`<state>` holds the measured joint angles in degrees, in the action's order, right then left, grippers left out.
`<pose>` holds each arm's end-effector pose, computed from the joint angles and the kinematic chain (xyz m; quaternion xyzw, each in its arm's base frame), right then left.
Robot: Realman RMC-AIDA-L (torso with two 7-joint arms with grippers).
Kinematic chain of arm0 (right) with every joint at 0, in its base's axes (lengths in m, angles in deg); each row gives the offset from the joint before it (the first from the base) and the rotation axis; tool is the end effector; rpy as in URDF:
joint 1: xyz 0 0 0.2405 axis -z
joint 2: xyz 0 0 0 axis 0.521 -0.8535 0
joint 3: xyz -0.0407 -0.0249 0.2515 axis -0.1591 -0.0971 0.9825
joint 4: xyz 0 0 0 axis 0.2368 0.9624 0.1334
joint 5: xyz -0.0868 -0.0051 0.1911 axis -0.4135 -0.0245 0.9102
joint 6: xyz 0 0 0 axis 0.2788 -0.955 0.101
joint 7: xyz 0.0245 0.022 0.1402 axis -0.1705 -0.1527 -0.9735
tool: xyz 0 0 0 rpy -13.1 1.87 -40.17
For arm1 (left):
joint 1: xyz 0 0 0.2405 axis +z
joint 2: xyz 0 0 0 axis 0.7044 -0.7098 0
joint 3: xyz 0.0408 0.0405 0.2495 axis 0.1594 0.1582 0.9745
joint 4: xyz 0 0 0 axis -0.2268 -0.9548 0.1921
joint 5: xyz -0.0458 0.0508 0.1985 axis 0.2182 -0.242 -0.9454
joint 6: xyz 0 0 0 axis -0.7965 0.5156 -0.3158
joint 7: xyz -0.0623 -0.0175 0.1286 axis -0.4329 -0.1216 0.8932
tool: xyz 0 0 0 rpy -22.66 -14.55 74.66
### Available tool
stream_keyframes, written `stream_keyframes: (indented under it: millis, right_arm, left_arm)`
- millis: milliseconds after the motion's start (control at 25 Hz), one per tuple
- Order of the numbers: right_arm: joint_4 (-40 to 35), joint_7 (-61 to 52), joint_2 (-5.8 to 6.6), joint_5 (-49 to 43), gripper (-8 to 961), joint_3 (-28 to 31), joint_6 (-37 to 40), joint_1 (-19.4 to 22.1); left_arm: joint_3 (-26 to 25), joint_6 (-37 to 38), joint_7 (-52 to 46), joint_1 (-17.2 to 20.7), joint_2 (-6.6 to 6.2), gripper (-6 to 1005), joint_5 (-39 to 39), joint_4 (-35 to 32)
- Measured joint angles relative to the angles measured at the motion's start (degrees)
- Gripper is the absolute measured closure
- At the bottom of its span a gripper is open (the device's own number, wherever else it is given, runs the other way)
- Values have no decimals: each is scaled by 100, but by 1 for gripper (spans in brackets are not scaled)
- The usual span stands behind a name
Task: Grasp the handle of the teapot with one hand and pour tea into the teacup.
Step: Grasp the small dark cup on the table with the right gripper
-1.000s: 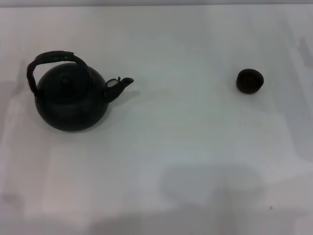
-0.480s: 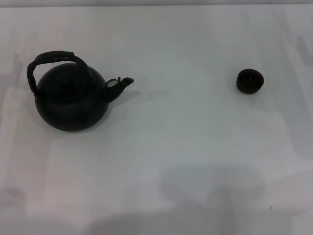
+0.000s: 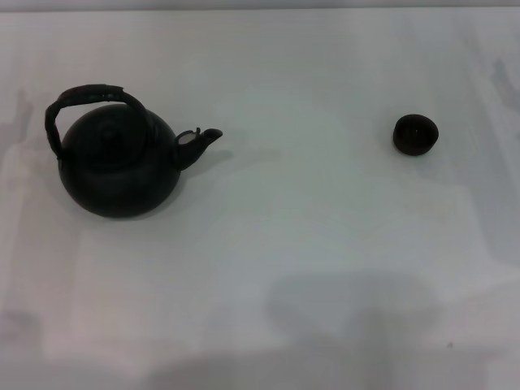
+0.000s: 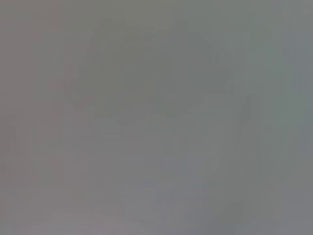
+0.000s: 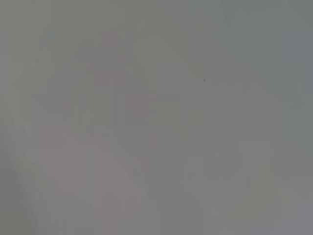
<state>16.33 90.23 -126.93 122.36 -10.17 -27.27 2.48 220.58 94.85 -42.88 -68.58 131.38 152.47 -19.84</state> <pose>0.3656 0.3440 0.0228 -0.6306 0.3747 0.3504 0.5824 -0.3800 0.3083 0.0310 -0.6031 -0.3481 -0.3582 0.6219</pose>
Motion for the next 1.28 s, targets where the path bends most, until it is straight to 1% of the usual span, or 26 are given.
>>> stream_keyframes:
  millis: [360,440,520,640,760,840,960,1160,1280]
  right_arm:
    - [-30,-101,0,-114,127,-108,-120,6]
    - [-159,-408,11,-272,127,-225,-192,2]
    - [-504,-1009,56,-576,127,-489,-203,4]
    - [-1369,-1890,125,-1276,127,-1046,-52,23]
    - [-2120,-2391,137,-2010,127,-1285,183,-11]
    - [-2566,-2749,124,-2609,129,-1327,330,-98]
    - [-3070,-3571,136,-3629,131,-1335,616,-326]
    - [-4115,-5475,181,-5970,129,-1306,985,-763]
    - [-4562,-6488,200,-7021,131,-1267,1029,-988]
  left_arm:
    - [12,-123,0,-12,13,209,-27,3]
    - [12,-134,0,-17,15,209,-25,2]
    - [12,-135,0,-20,19,208,-22,2]
    - [12,-138,-3,-5,29,208,-24,-4]
    - [12,-138,-4,19,33,208,-26,-29]
    - [12,-137,-15,29,34,208,-26,-44]
    - [12,-125,-31,69,34,208,-25,-47]
    - [11,-97,-36,153,34,209,-24,-15]
    - [11,-91,-36,184,30,209,-21,-10]
